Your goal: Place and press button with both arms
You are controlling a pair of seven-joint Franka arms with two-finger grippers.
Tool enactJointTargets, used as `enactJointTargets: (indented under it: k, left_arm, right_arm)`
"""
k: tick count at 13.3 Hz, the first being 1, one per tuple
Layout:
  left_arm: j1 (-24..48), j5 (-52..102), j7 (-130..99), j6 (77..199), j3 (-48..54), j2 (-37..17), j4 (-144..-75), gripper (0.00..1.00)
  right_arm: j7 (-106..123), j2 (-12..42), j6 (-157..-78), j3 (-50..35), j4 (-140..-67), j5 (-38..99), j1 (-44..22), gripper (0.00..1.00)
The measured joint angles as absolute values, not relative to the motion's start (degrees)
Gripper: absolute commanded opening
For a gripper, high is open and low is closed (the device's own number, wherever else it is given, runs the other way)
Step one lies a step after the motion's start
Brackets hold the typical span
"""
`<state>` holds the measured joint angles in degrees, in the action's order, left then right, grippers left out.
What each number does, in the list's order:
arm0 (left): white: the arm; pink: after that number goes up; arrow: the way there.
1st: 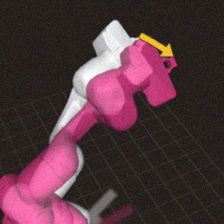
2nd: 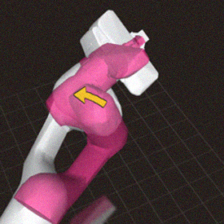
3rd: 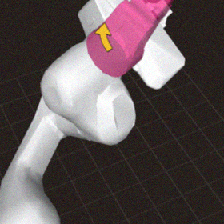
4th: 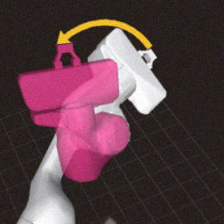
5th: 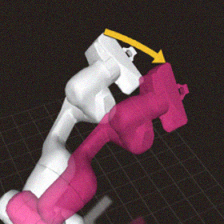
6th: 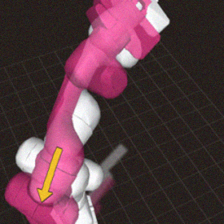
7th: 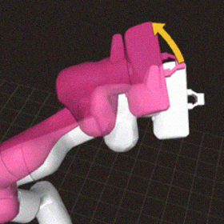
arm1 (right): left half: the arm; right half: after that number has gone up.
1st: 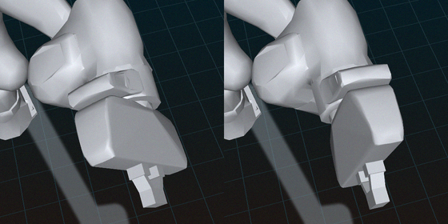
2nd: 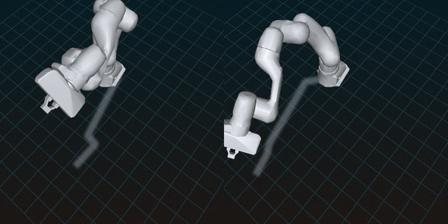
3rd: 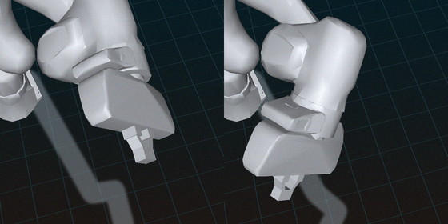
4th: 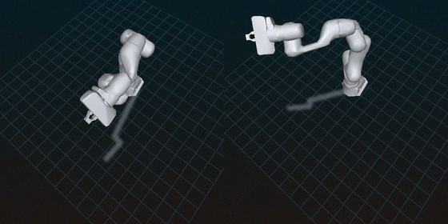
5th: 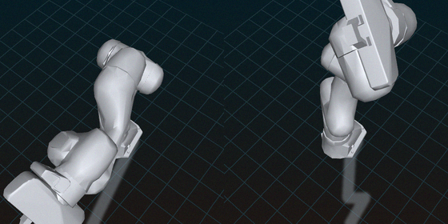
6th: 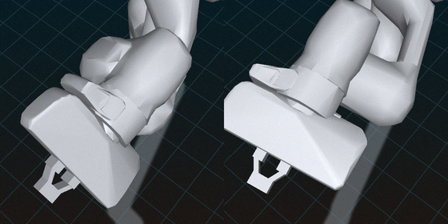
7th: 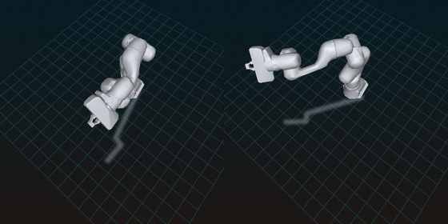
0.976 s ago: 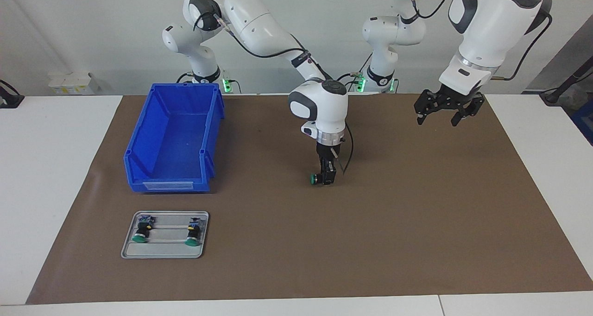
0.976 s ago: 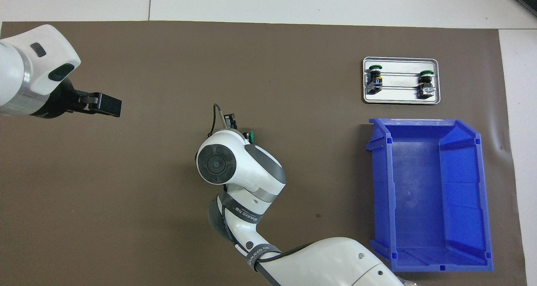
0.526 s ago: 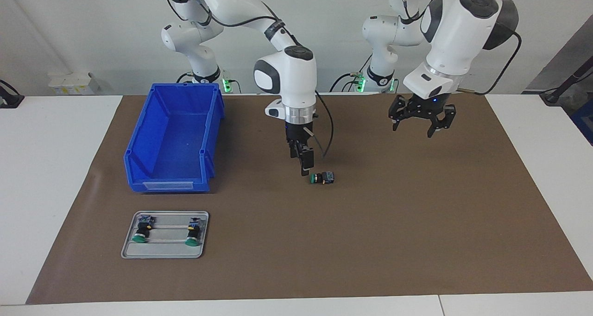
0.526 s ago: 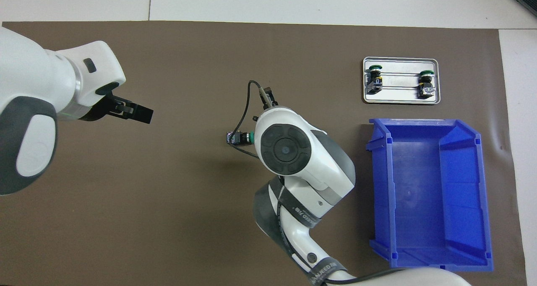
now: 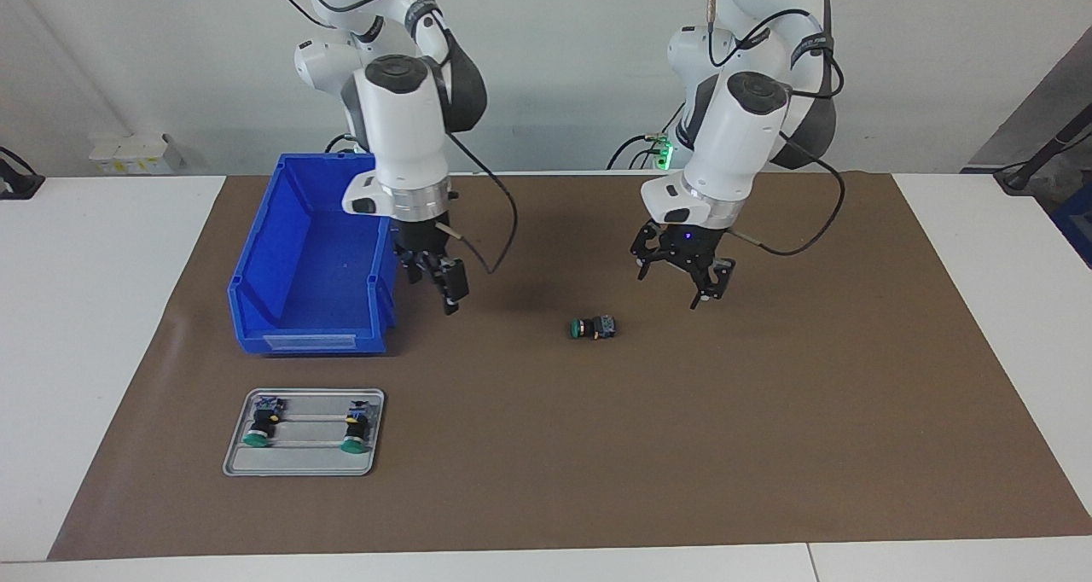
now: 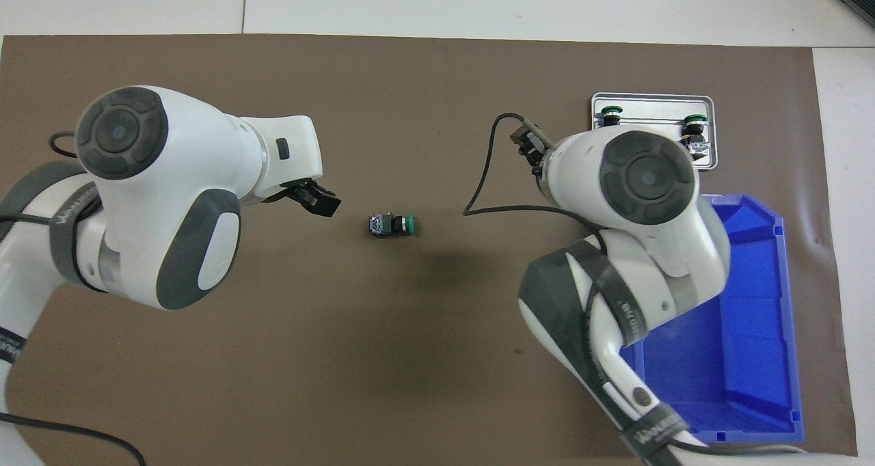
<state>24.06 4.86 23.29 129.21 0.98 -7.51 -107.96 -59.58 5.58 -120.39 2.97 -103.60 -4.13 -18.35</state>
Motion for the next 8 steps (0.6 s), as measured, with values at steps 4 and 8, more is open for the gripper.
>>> enactJointTargets:
  k: [4, 8]
  left_arm:
    - [27.40, 5.09, 34.06, 133.25, 1.02, -7.82, -111.94, 1.00]
    - [32.13, 5.10, 36.43, 138.87, 1.03, -13.29, -113.85, 1.00]
  right_arm:
    - [-33.69, -0.15, -110.72, 3.07, -103.52, -2.28, -9.64, 1.00]
    - [-15.05, -3.26, -102.93, 3.26, -102.90, -1.13, -4.77, 1.00]
